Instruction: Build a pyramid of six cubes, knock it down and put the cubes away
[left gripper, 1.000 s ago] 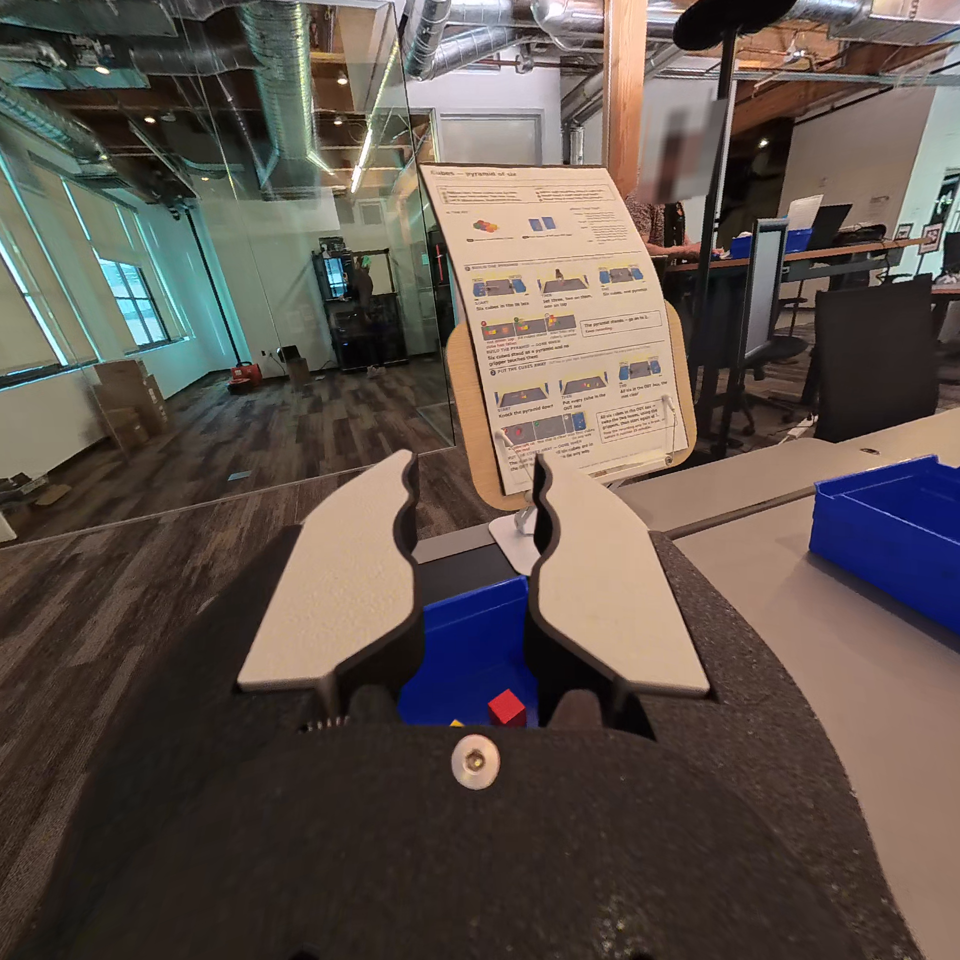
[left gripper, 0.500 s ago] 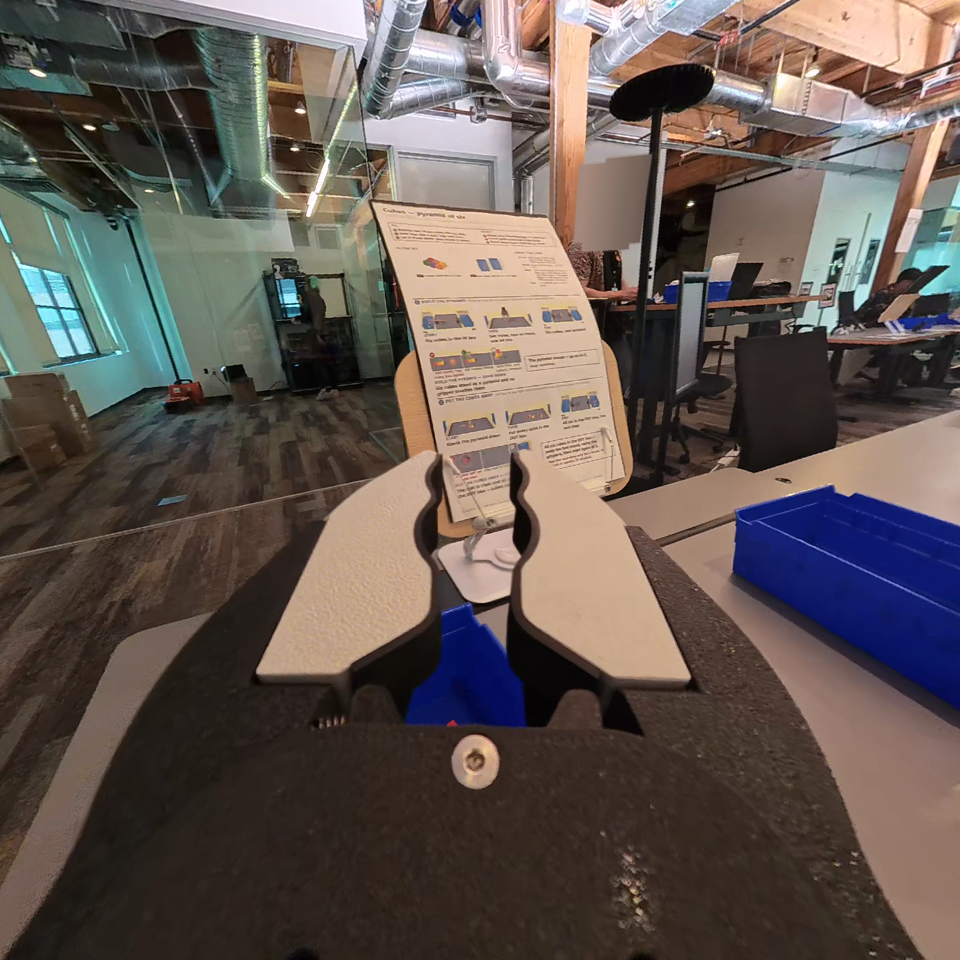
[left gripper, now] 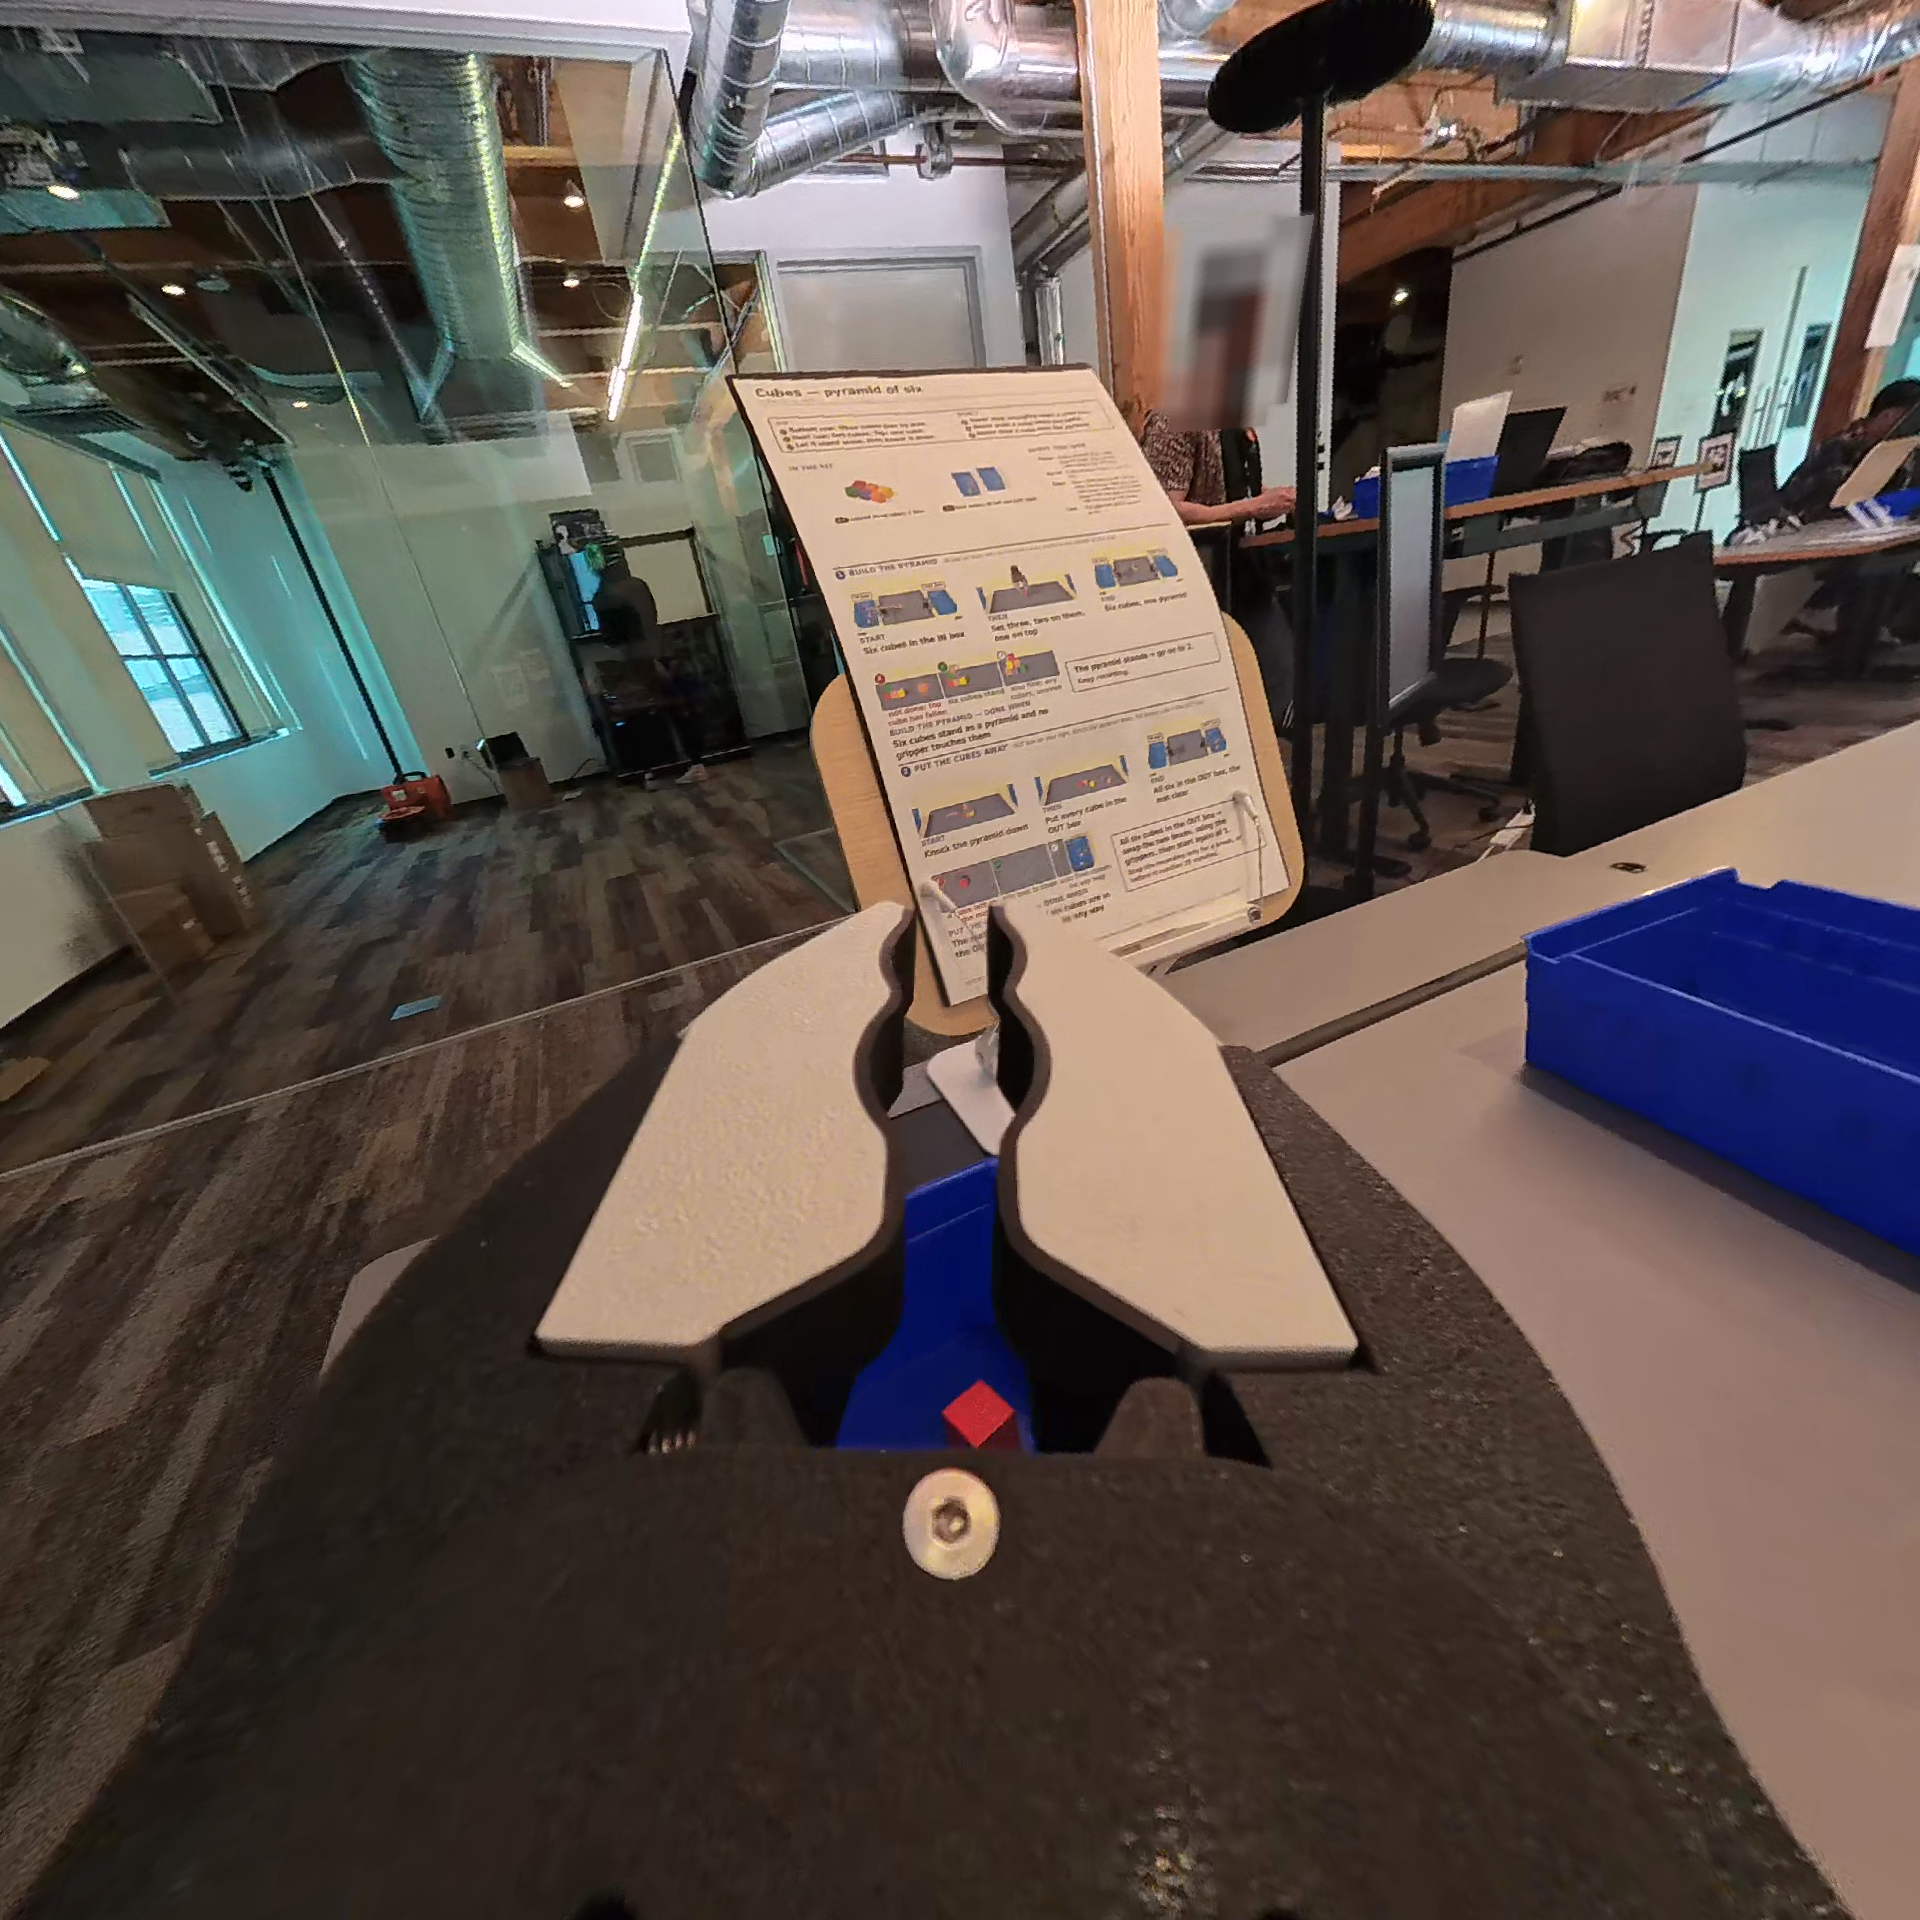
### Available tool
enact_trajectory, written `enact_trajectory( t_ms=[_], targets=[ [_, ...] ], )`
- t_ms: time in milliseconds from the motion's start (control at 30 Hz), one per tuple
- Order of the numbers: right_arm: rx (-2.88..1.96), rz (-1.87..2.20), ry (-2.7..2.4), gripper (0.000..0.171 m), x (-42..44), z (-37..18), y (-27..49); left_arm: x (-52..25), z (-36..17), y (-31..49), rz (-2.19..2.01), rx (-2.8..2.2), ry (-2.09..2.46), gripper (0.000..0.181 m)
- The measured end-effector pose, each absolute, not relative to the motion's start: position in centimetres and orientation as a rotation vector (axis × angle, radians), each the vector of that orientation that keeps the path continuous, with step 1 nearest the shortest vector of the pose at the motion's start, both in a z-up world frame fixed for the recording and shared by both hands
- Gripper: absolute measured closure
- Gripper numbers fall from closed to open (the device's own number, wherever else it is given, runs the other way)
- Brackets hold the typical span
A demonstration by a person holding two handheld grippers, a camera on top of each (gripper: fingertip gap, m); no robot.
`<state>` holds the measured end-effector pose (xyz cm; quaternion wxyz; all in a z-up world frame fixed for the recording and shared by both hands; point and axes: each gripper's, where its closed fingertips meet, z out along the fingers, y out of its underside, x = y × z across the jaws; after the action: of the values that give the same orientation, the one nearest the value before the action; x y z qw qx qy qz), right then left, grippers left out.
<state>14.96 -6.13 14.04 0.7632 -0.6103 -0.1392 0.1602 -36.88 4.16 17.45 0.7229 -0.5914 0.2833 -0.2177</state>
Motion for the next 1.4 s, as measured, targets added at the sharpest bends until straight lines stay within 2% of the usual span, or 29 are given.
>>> enact_trajectory(
  t_ms=[67, 233, 367, 700, 867, 1067, 1300, 1400],
  targets=[
    [-1.357, 0.326, -0.308, 0.146, 14.9, 13.4, -5.7, -37.0, 17.2, 4.2, -0.474, -1.323, 0.638, 0.171],
    [-1.365, 0.288, -0.314, 0.16, 14.3, 13.5, -5.4, -37.1, 16.0, 4.5, -0.481, -1.392, 0.658, 0.173],
    [-1.351, 0.247, -0.329, 0.164, 14.0, 13.8, -5.7, -37.5, 14.8, 5.2, -0.453, -1.471, 0.659, 0.175],
    [-1.227, 0.145, -0.313, 0.159, 14.8, 15.8, -6.7, -39.3, 13.0, 6.5, -0.37, -1.59, 0.618, 0.173],
    [-1.208, 0.187, -0.385, 0.137, 13.2, 15.7, -6.6, -39.7, 13.4, 6.4, -0.373, -1.57, 0.599, 0.171],
    [-1.2, 0.141, -0.438, 0.139, 11.8, 15.7, -6.3, -39.7, 13.7, 6.3, -0.365, -1.558, 0.597, 0.169],
    [-1.171, 0.175, -0.45, 0.154, 11.0, 16.4, -7.0, -39.4, 13.5, 6.5, -0.36, -1.567, 0.604, 0.166],
    [-1.185, 0.204, -0.433, 0.153, 10.7, 16.6, -7.2, -39.3, 13.4, 6.5, -0.362, -1.57, 0.609, 0.166]
  ],
)
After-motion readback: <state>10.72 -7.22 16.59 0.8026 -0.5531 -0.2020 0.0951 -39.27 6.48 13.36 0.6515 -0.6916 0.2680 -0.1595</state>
